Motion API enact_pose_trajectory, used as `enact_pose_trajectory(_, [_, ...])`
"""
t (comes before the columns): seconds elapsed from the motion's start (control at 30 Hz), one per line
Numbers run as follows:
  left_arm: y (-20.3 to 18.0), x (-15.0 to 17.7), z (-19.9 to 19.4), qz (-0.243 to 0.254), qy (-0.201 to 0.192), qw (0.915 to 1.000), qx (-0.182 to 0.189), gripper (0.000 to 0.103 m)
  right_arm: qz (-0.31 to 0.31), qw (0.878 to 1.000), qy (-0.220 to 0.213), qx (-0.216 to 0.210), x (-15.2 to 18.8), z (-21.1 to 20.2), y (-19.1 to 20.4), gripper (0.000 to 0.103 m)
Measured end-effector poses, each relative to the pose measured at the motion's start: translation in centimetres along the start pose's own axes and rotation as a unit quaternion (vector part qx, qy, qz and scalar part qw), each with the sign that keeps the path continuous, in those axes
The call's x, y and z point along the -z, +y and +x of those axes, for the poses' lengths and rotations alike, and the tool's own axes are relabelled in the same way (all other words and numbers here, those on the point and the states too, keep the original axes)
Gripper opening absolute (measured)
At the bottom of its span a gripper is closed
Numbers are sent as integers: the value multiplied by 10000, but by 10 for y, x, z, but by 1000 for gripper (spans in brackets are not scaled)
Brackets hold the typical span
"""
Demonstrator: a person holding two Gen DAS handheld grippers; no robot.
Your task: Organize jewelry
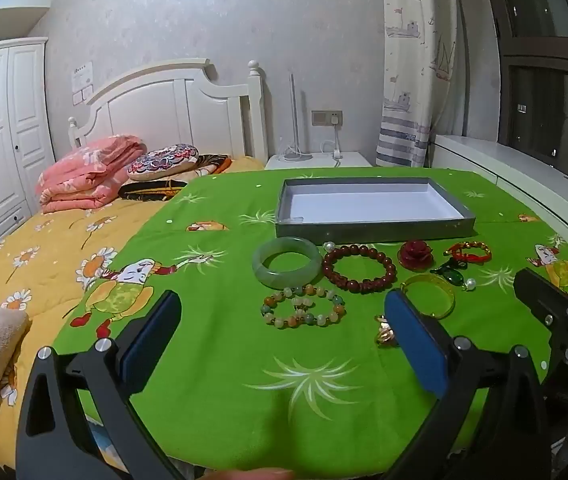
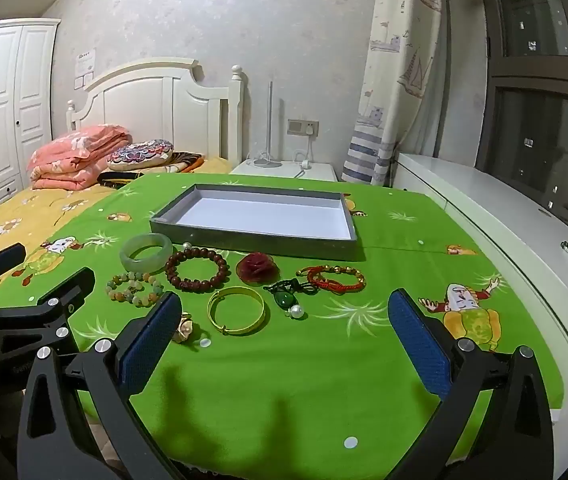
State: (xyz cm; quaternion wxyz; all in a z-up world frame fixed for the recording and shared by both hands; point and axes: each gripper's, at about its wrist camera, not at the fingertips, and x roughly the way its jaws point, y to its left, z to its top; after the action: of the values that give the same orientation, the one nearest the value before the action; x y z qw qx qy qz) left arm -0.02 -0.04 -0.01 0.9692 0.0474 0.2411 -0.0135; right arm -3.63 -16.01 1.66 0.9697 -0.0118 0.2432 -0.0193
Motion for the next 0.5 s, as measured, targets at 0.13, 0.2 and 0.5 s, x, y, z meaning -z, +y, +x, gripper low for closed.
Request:
enact_pose_trajectory(0.13, [1,0,0,-49,10,10000,32,99,17,10000,4,-22,0,-1,0,97])
enact_pose_trajectory(0.2, [1,0,0,-52,34,10000,45,99,4,10000,-3,-22,0,-1,0,97])
enact_pose_trajectory(0.5, [6,1,-1,-50,48,10000,34,99,26,10000,-19,-19,-2,-1,-3,97])
